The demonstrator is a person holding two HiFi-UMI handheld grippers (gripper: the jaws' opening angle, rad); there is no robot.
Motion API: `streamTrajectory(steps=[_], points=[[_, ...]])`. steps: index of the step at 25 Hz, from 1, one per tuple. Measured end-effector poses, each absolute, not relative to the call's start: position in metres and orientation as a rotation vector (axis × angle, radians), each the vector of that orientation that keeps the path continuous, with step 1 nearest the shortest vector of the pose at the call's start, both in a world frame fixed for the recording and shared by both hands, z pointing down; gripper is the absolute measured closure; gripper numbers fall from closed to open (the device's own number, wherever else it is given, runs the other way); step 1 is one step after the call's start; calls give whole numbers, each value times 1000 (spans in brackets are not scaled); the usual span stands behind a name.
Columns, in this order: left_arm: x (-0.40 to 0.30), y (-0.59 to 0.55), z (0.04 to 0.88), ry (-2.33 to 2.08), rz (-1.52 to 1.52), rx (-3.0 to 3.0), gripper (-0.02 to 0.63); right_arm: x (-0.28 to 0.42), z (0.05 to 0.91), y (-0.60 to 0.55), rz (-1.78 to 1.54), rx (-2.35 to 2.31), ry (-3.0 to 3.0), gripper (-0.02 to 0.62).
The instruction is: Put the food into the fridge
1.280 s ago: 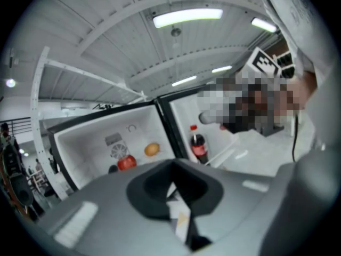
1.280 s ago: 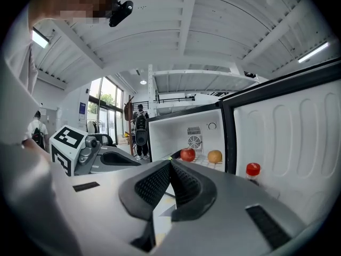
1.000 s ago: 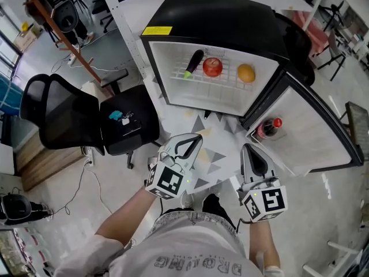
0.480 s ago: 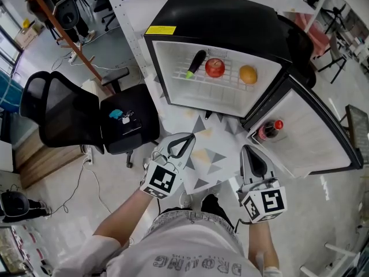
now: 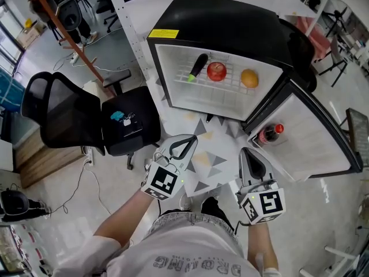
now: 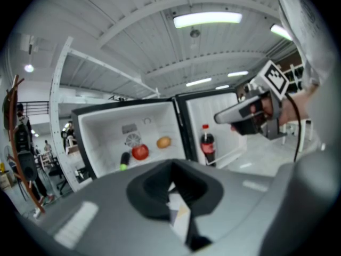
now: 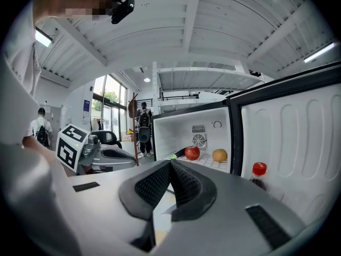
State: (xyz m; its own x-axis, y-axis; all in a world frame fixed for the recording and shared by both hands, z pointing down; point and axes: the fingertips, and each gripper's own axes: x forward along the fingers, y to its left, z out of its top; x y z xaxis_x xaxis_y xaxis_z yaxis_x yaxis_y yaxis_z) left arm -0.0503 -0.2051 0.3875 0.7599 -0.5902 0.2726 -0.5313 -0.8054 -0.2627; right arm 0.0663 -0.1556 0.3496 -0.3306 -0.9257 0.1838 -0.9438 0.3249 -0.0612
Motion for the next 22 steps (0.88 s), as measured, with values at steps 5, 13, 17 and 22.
streamTrajectory(steps=[5,13,17,22], points=[[-51,-205,387,901,-514,-2786,598,66,352,-156,249,1741,-2461,592],[-50,-207,388,896,-523,-2773,598,66,351,-157,243,1745,-2468,593],[-48,-207,389,895,-525,-2777,598,66,354,-158,249,1744,-2469,593],[-48,-209,388,897,-524,-2777,598,66,354,-159,251,1739,-2469,592]])
